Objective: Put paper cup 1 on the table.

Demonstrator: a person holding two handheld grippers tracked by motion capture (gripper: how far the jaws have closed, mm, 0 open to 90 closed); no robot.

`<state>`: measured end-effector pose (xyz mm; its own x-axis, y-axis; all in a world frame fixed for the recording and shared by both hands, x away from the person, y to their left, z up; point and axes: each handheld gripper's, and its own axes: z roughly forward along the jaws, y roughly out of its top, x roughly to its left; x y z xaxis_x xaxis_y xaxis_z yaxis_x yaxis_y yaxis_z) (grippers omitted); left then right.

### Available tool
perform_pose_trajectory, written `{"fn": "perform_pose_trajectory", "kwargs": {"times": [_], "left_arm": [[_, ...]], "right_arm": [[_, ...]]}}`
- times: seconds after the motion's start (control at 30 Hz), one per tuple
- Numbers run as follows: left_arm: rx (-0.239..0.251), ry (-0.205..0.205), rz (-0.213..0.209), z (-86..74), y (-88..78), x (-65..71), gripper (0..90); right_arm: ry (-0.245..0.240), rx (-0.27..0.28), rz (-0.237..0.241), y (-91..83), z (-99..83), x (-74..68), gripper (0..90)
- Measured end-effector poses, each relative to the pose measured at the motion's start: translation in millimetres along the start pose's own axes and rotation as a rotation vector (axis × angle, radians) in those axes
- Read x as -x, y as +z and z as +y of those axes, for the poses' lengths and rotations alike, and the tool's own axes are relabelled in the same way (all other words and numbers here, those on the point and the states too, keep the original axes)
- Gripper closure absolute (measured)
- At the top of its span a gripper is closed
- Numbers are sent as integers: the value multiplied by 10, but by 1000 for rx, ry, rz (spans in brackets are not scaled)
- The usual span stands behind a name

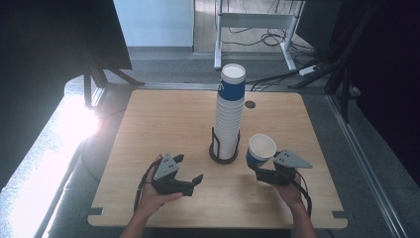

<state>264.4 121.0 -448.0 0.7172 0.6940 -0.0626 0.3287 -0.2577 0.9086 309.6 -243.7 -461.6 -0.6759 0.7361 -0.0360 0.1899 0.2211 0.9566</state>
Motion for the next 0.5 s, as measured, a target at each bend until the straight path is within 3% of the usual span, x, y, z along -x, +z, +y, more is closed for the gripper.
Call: {"fn": "perform_pose_trajectory", "kwargs": {"times": [0.5], "left_arm": [[-25, -15, -5, -15, 36, -15, 68]], "right_arm": [[62, -38, -152, -60, -57, 495, 261]]}}
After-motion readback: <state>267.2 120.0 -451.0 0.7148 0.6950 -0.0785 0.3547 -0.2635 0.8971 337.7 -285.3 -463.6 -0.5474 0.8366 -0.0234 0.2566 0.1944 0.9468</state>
